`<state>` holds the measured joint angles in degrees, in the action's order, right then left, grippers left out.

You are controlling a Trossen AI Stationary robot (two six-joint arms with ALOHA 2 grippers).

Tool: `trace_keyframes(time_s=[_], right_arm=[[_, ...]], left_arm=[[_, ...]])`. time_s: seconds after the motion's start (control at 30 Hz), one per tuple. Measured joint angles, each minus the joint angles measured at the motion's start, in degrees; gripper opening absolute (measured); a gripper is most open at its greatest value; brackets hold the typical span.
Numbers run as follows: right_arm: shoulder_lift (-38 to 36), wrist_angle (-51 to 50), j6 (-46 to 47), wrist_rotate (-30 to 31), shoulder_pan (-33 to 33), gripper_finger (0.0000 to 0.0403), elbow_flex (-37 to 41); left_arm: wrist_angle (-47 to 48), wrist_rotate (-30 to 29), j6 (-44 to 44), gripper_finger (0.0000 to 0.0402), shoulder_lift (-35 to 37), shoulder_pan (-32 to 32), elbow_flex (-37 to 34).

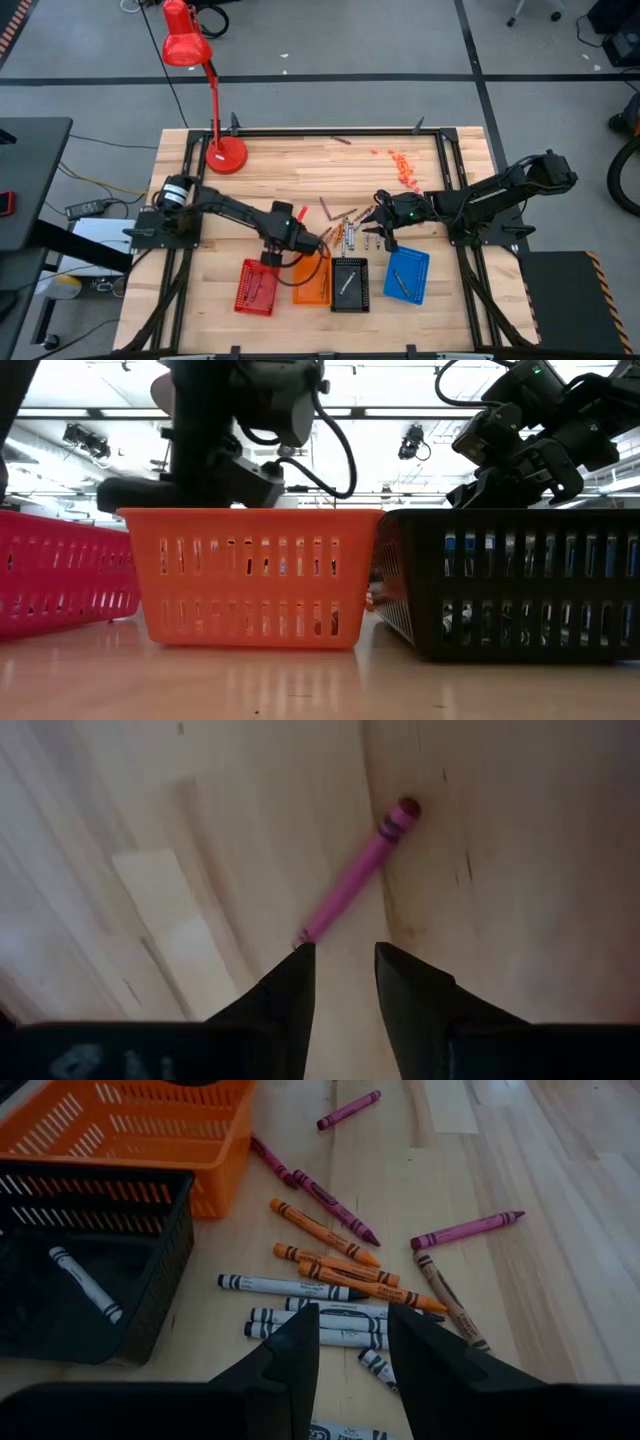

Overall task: Sort crayons
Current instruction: Put the violet crayon into the red bin

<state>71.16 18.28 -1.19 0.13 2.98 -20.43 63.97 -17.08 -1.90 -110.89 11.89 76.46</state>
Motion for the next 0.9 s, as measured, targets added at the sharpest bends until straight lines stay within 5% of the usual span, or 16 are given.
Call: trace_keyframes(time_s=[0.47,0.9], right_arm=[[0.0,-0.3,0.0,0.0,0.0,0.0125,0.0],[0.0,-0.4,0.0,-0.2,0.0,0.0125,0.0]], left_arm=[[-6.6,3.7,11.9,0.0118,-0.3,-7.1,-0.1],[-6.8,10.6,13.2,0.0118,-0.3,-8.1,-0.1]])
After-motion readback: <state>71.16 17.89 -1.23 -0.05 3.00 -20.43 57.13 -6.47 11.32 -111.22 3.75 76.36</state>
